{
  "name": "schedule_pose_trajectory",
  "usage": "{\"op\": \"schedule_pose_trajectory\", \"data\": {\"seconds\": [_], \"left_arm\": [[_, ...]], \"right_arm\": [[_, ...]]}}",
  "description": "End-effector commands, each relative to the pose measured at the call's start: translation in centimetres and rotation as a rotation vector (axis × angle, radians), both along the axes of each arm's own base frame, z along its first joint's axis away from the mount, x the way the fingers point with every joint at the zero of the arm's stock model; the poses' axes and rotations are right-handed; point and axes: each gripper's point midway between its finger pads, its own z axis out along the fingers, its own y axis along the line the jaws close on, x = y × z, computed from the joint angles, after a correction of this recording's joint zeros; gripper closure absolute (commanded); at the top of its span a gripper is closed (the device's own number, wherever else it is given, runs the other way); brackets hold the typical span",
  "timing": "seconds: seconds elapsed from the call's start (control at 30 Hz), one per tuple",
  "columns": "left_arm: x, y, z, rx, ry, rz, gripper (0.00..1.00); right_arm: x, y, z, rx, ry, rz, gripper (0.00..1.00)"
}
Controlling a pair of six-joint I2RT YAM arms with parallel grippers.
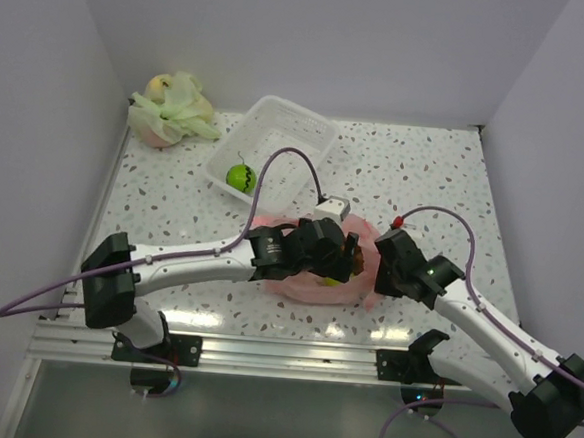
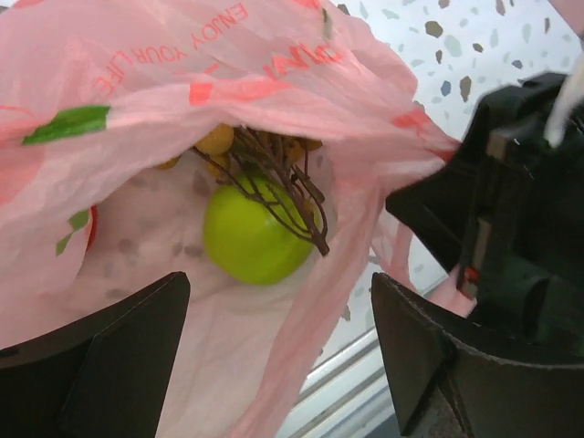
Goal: Untie the knot of the plastic bag and take out the fruit
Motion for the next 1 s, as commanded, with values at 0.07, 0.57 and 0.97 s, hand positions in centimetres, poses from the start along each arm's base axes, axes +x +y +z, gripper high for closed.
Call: {"op": "schedule_pose_trajectory", "data": {"seconds": [0.07, 0.57, 0.97], "left_arm": [[3.1, -2.8, -2.3, -0.106, 0.052, 0.125, 0.14], [7.4, -5.9, -7.5, -0.061, 0.062, 0.195, 0.28], [6.8, -3.6, -2.9, -0.055, -0.024, 0.142, 1.0]], "right_arm": [[-0.1, 1.3, -0.6, 0.106, -0.013, -0.048, 0.99], [0.5, 1.8, -0.5, 0.14, -0.044, -0.054, 0.99], [0.5, 0.9, -0.3, 0.118, -0.073, -0.077, 0.99]]}}
